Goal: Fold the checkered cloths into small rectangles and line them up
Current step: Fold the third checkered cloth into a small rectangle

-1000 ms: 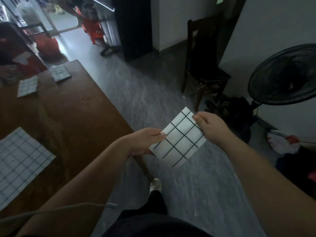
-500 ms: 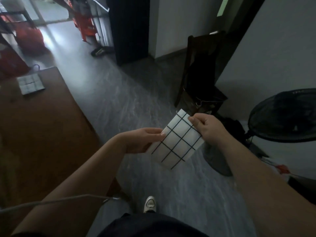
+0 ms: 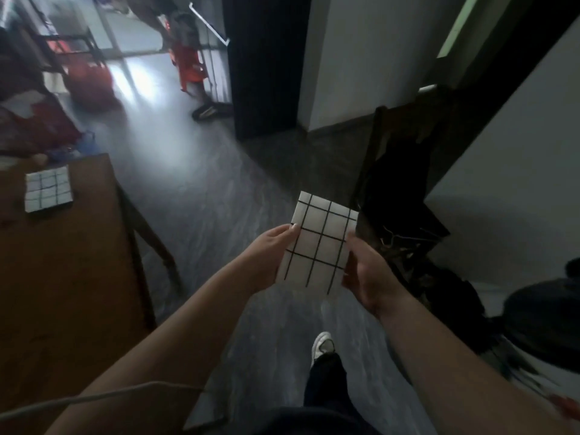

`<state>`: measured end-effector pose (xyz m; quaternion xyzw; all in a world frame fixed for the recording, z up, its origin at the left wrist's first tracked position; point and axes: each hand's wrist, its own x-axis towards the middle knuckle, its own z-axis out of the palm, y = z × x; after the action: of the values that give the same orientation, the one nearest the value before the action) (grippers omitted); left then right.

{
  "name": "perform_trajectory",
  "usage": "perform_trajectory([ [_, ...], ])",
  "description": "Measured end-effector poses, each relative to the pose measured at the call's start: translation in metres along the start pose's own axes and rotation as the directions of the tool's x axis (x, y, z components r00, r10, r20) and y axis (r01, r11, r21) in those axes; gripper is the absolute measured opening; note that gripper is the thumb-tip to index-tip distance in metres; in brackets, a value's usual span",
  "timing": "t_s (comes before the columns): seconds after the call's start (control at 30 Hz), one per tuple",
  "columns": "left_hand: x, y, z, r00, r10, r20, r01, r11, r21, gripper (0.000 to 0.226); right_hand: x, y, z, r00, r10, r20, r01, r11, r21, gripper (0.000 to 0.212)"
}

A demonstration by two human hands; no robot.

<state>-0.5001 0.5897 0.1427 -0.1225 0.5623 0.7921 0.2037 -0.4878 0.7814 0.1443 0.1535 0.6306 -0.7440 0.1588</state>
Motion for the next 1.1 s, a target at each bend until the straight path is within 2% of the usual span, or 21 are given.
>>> perform_trajectory([
  [0.07,0.031,0.008,-0.001,1.000,-0.004,-0.019,0.003,1.000,-0.022,0.026,0.038,-0.010,0.004,0.996,-0.080,-0.030,0.073,0.979,-0.188,0.040],
  [0.13,0.061,0.020,-0.003,0.999,0.010,-0.036,-0.011,1.000,-0.025,0.024,0.084,-0.022,0.001,0.984,-0.170,-0.047,0.139,0.910,-0.390,0.036],
  [0.23,0.101,0.043,-0.008,0.994,0.031,-0.101,-0.036,0.998,-0.054,0.021,0.133,-0.061,0.007,0.972,-0.233,0.041,0.227,0.868,-0.442,0.015],
  [0.37,0.143,0.074,-0.028,0.974,0.086,-0.210,-0.090,0.996,-0.012,0.021,0.193,-0.100,0.025,0.943,-0.265,0.203,0.328,0.846,-0.420,0.020],
  [0.53,0.172,0.110,-0.071,0.891,0.161,-0.426,-0.163,0.986,0.032,0.020,0.266,-0.129,0.085,0.911,-0.178,0.372,0.332,0.853,-0.403,0.019],
  [0.67,0.193,0.137,-0.128,0.848,0.164,-0.503,-0.181,0.983,0.016,0.019,0.327,-0.139,0.151,0.857,-0.162,0.490,0.397,0.813,-0.426,0.017],
  [0.87,0.241,0.198,-0.250,0.763,0.220,-0.608,-0.240,0.970,0.050,0.022,0.426,-0.148,0.289,0.808,-0.101,0.581,0.411,0.802,-0.433,0.017],
  [0.93,0.256,0.225,-0.297,0.743,0.220,-0.631,-0.259,0.965,0.032,0.028,0.458,-0.154,0.340,0.802,-0.051,0.595,0.384,0.808,-0.448,0.021],
  [1.03,0.275,0.265,-0.361,0.719,0.197,-0.667,-0.269,0.963,-0.006,0.031,0.498,-0.167,0.414,0.798,0.088,0.596,0.261,0.841,-0.473,0.025],
  [1.1,0.286,0.290,-0.398,0.707,0.187,-0.682,-0.269,0.963,-0.014,0.031,0.520,-0.176,0.458,0.774,0.118,0.622,0.258,0.839,-0.480,0.023],
])
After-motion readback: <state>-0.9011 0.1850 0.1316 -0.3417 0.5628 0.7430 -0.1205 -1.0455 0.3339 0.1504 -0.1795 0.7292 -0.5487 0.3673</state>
